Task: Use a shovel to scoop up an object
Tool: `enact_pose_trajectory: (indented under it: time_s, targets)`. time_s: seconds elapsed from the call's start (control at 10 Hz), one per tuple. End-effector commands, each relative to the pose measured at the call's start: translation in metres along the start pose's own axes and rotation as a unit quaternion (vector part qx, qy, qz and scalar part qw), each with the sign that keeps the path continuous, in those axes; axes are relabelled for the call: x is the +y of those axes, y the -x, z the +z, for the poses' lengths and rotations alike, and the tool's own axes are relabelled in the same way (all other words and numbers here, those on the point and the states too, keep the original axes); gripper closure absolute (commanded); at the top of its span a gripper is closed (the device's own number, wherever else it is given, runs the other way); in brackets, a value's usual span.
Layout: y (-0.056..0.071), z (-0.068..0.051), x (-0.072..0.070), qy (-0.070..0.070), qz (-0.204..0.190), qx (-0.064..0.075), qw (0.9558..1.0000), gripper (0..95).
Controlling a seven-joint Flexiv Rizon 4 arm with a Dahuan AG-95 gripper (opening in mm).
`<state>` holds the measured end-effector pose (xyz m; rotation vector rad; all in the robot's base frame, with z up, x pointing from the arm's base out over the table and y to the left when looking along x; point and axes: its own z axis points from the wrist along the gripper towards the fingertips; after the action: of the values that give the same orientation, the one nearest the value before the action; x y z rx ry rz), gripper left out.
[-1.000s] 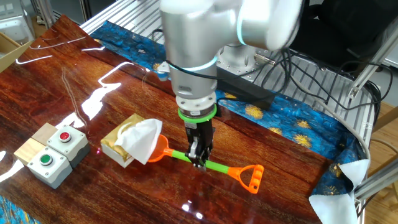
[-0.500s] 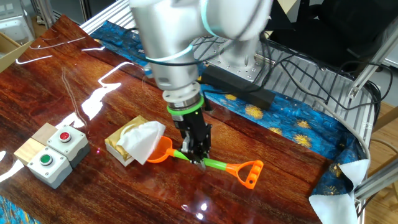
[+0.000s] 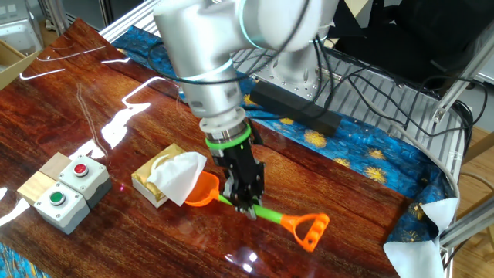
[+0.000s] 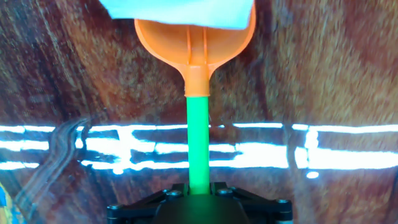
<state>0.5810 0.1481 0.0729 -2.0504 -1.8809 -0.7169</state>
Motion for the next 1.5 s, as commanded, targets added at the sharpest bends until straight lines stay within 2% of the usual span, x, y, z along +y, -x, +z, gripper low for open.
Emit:
enact_pose_trajectory:
  time_s: [0.1,0.3,0.4,0.5,0.6,0.8,0.9,1.1,1.2,1.3,1.5]
  targets:
    - [-0.01,0.004,0.016,0.0,0.004,-0.051,0.9987,95.0]
    - [-0.021,0.007,0.035,0.009,0.043,-0.048,0.9979,95.0]
    - [-0.026,0.006,0.043,0.013,0.057,-0.036,0.9976,95.0]
    - [-0.028,0.005,0.045,0.016,0.061,-0.028,0.9976,95.0]
    - [-0.03,0.005,0.049,0.022,0.065,-0.028,0.9973,95.0]
    - [-0.031,0.005,0.051,0.019,0.053,-0.04,0.9976,95.0]
    - [-0.031,0.005,0.052,0.012,0.027,-0.071,0.9971,95.0]
    - [-0.035,0.008,0.062,-0.001,0.003,-0.117,0.9931,95.0]
    - [-0.038,0.008,0.07,-0.007,-0.006,-0.129,0.9916,95.0]
    - [-0.038,0.009,0.073,-0.017,-0.022,-0.148,0.9885,95.0]
    - [-0.038,0.012,0.076,-0.023,-0.039,-0.173,0.9839,95.0]
